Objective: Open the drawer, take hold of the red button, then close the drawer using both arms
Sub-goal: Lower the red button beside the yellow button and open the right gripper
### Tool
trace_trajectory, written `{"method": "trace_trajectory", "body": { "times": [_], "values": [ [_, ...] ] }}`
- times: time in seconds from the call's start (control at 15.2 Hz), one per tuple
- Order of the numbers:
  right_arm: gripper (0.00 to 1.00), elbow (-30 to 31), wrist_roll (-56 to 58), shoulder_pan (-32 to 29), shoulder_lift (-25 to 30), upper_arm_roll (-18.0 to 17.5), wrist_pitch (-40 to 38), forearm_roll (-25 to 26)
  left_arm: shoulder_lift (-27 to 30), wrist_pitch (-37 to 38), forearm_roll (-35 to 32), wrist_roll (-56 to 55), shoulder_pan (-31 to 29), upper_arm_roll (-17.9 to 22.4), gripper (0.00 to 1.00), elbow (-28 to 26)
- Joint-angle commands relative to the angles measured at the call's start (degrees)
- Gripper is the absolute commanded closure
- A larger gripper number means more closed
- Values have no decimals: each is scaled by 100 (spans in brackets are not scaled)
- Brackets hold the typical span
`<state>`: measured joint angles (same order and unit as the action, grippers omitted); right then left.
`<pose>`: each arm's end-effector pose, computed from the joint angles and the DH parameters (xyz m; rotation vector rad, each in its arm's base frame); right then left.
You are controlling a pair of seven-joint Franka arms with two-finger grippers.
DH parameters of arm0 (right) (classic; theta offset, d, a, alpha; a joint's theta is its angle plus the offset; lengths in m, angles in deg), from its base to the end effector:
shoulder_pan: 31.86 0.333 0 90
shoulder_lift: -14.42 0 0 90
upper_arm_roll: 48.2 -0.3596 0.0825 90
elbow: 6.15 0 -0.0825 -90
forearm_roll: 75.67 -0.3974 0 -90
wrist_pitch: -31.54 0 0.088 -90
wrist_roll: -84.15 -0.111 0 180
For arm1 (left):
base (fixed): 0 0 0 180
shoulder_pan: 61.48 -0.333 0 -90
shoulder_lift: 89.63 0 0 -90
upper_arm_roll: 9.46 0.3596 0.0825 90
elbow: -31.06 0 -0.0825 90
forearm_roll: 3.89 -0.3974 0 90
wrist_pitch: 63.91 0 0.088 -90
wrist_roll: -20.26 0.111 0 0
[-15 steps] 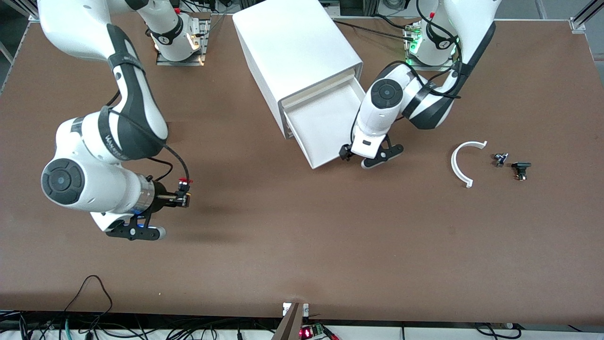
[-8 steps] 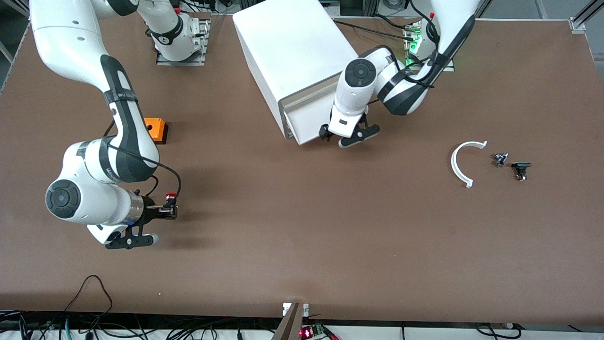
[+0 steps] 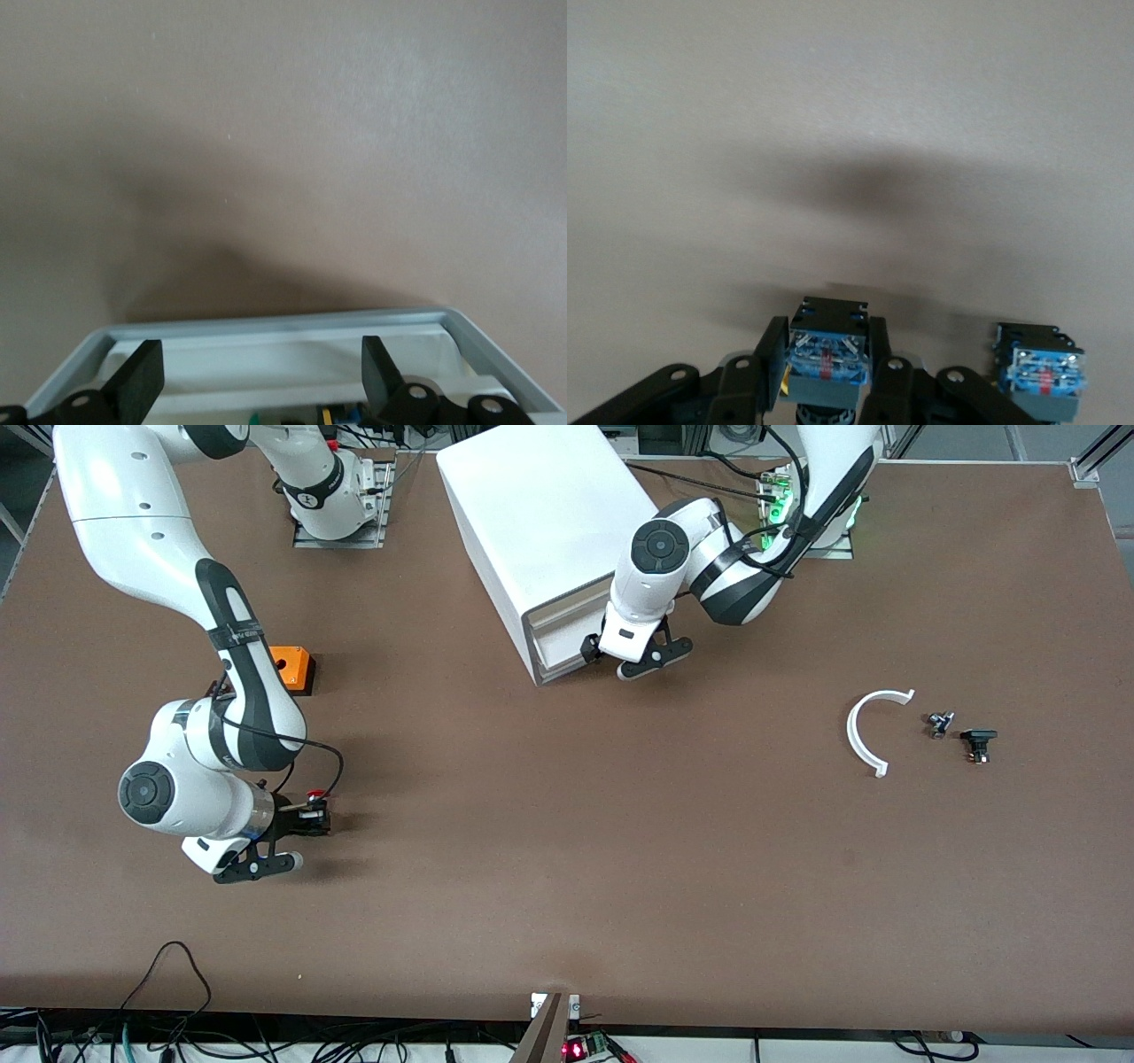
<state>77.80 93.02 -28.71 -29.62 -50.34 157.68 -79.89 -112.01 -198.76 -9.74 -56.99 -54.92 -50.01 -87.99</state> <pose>0.7548 0.0671 0.2412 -3.0412 -0.2938 0.0449 0.4250 -0.4303 0.3076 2.9700 0.7399 -0.2533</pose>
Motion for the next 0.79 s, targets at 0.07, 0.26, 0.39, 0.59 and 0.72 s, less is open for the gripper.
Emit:
{"method": "trace_trajectory", "body": {
  "times": [0.07, 0.26, 0.39, 0.59, 0.72],
  "values": [
    [100, 245, 195, -113, 97, -67, 209, 0, 6, 28, 488, 0, 12, -128, 1, -31],
    [65, 227, 116, -130, -8, -67, 341, -26, 6, 72, 524, -9, 30, -155, 1, -31],
    [0, 166, 116, -130, -9, -67, 341, -35, 6, 125, 585, -9, 12, -242, 1, -31],
    [0, -10, 98, -7, 114, -59, -61, 9, 6, 230, 752, -1, 12, -295, 1, -13],
    [0, -177, -155, -60, 184, -59, -300, 18, 14, 248, 752, 0, 12, -304, 1, -13]
  ]
}}
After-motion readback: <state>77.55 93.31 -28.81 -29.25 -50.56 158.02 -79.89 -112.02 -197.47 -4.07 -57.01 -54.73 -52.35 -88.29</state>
